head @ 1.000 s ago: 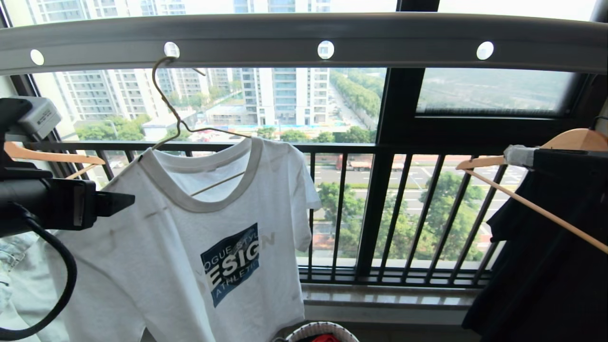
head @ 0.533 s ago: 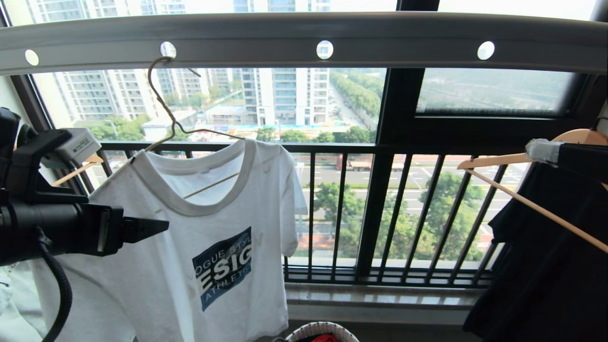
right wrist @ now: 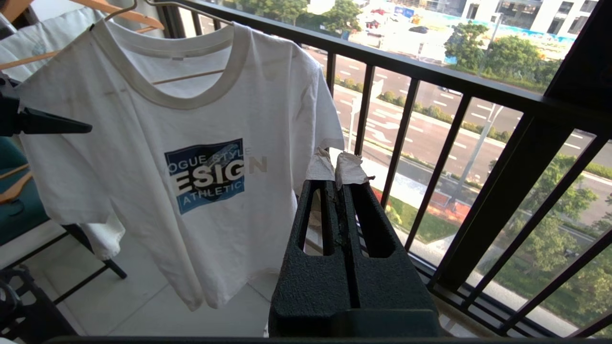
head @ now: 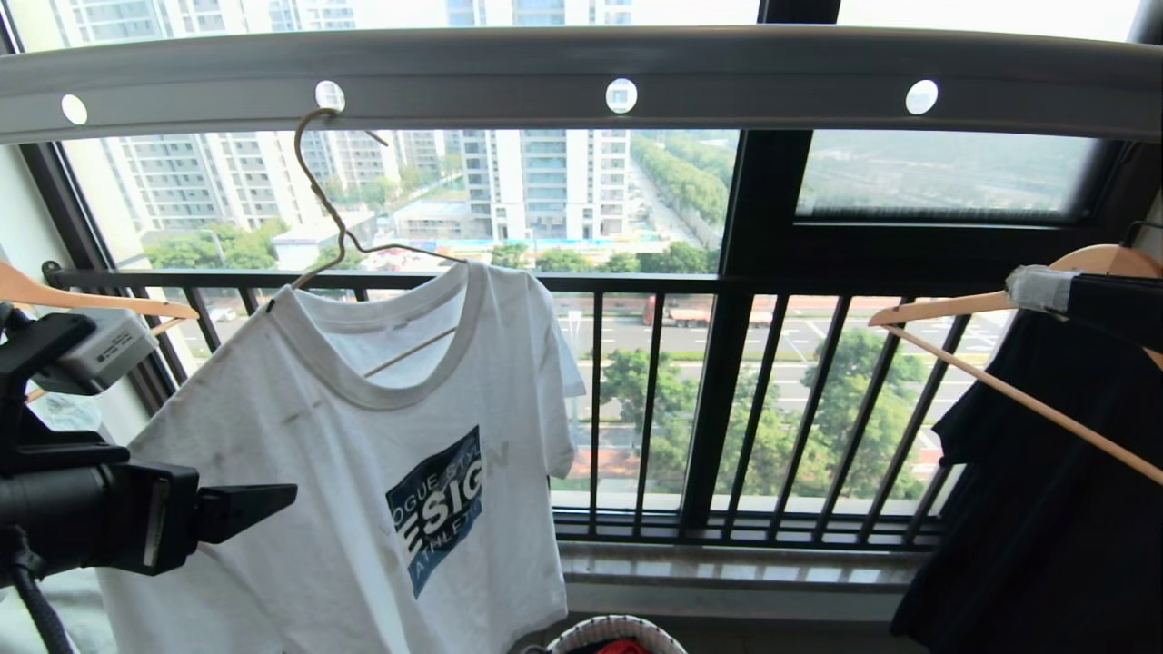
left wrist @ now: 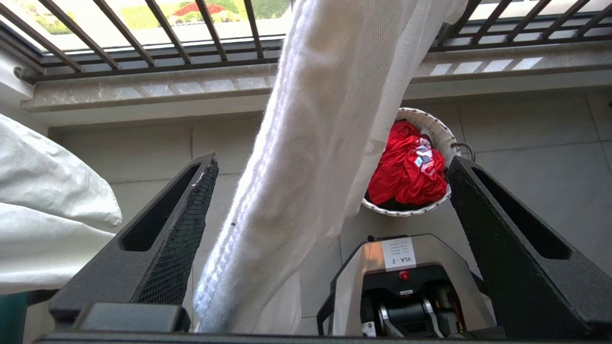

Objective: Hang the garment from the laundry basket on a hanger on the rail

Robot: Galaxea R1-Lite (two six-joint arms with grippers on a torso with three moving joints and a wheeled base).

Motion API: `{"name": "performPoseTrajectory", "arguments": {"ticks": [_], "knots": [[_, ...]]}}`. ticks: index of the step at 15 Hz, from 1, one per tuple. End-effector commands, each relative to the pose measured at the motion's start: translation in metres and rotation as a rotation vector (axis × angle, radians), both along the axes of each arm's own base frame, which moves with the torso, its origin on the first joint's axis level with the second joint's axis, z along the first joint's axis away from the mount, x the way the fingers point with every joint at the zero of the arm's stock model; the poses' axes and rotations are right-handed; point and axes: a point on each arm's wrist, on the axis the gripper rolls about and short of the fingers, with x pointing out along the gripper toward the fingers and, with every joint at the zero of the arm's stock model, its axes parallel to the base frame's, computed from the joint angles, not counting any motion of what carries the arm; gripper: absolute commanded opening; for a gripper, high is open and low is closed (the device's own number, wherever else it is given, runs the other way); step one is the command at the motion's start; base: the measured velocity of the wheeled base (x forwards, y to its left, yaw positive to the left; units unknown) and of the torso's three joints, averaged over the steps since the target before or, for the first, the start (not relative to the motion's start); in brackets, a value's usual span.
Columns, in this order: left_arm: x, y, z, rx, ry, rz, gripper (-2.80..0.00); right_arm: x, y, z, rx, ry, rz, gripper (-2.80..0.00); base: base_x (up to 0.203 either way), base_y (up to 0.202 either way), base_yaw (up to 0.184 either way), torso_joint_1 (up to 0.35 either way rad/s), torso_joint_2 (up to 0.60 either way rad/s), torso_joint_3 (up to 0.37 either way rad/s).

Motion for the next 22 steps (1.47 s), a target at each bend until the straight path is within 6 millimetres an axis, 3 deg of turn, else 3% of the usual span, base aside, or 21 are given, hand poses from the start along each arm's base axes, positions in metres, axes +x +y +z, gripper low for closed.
{"name": "performPoseTrajectory", "arguments": {"ticks": [1, 6, 8, 9, 10, 14, 18, 22], "knots": [[-0.015, 0.003, -0.008, -0.001, 0.001, 0.001, 0.0, 0.0, 0.0, 0.0, 0.0, 0.0, 0.001, -2.8, 0.0, 0.0, 0.0, 0.0, 0.0, 0.0], [-0.051, 0.011, -0.039, -0.01, 0.028, 0.01, 0.0, 0.0, 0.0, 0.0, -0.01, -0.009, 0.001, -2.8, 0.0, 0.0, 0.0, 0.0, 0.0, 0.0], [-0.046, 0.01, -0.044, -0.058, 0.043, 0.048, 0.0, 0.0, 0.0, 0.0, -0.011, -0.008, 0.001, -2.8, 0.0, 0.0, 0.0, 0.0, 0.0, 0.0], [-0.041, 0.009, -0.044, -0.077, 0.007, 0.055, -1.58, 0.0, 0.0, 0.0, -0.011, -0.008, 0.001, -2.8, 0.0, 0.0, 0.0, 0.0, 0.0, 0.0], [-0.034, 0.007, -0.043, -0.093, -0.037, 0.056, -2.8, 0.0, 0.0, 0.0, -0.011, -0.007, 0.001, -2.8, 0.0, 0.0, 0.0, 0.0, 0.0, 0.0], [-0.031, 0.006, -0.042, -0.101, -0.069, 0.052, -2.8, -0.001, 0.0, 0.0, -0.011, -0.008, 0.001, -2.8, 0.0, 0.0, 0.0, 0.0, 0.0, 0.0], [-0.062, 0.013, -0.056, -0.067, -0.079, 0.03, -2.8, -0.001, 0.0, 0.0, -0.01, -0.011, -0.001, -2.8, 0.0, 0.0, 0.0, 0.0, 0.0, 0.0], [-0.089, 0.019, -0.053, -0.054, -0.067, 0.041, -2.8, -0.001, 0.0, 0.001, -0.009, -0.012, -0.001, -2.8, 0.0, 0.0, 0.0, 0.0, 0.0, 0.0]]}}
